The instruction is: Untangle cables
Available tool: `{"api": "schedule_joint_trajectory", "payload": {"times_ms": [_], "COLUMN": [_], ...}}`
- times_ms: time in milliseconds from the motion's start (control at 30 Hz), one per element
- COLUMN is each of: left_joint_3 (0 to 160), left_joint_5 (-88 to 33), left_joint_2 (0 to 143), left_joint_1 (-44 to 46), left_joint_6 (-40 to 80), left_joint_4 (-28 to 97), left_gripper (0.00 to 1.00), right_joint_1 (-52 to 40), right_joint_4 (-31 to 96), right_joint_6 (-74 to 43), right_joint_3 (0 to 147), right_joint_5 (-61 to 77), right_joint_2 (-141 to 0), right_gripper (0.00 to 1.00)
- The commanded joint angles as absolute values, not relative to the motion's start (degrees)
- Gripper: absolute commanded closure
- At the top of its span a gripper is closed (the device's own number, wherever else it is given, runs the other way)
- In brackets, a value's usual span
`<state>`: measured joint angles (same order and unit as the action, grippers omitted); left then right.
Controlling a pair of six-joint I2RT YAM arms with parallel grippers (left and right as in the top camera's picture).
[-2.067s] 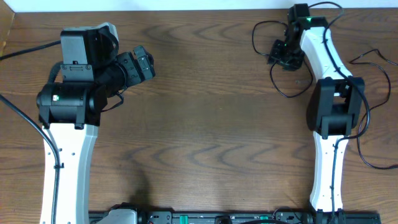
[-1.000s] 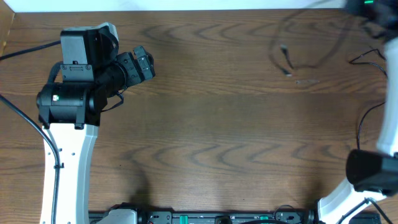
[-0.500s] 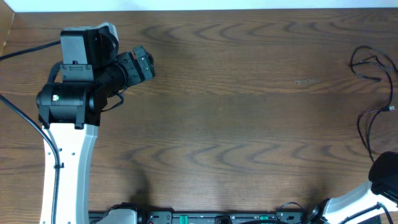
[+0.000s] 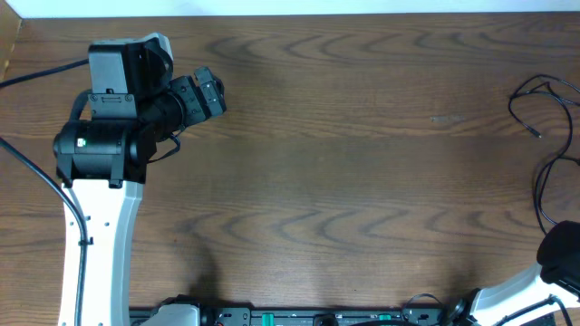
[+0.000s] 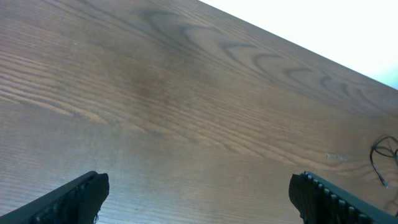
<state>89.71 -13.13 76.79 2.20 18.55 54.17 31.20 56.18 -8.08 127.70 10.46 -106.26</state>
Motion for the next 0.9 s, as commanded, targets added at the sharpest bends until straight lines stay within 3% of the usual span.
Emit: {"api": "schedule_joint_trajectory", "payload": {"times_ms": [0, 267, 567, 867], "left_joint_3": [90.2, 90.2, 90.2, 90.2], "left_joint_5": [-12.4, -12.4, -12.4, -12.4], "left_joint_2": [77.2, 77.2, 77.2, 77.2], "left_joint_1": [1.9, 1.9, 1.9, 1.9], "left_joint_6": [17.8, 17.8, 17.8, 17.8], "left_joint_4": [54.4, 54.4, 54.4, 54.4], "left_gripper": [0.02, 0.02, 0.02, 0.02], "right_joint_1": [27.4, 19.1, 16.8, 16.8], "right_joint_4": [59.6, 72.5, 92.1, 97.3], "right_joint_6": [-2.8, 0.3, -1.2, -0.8], "right_joint_3": [127.7, 127.7, 127.7, 127.7], "right_joint_5": [18.5, 20.1, 20.1, 18.2], "right_joint_2": [-100.0, -88.0, -77.9, -74.0], "right_gripper": [0.27, 0.01, 0.01, 0.01]}}
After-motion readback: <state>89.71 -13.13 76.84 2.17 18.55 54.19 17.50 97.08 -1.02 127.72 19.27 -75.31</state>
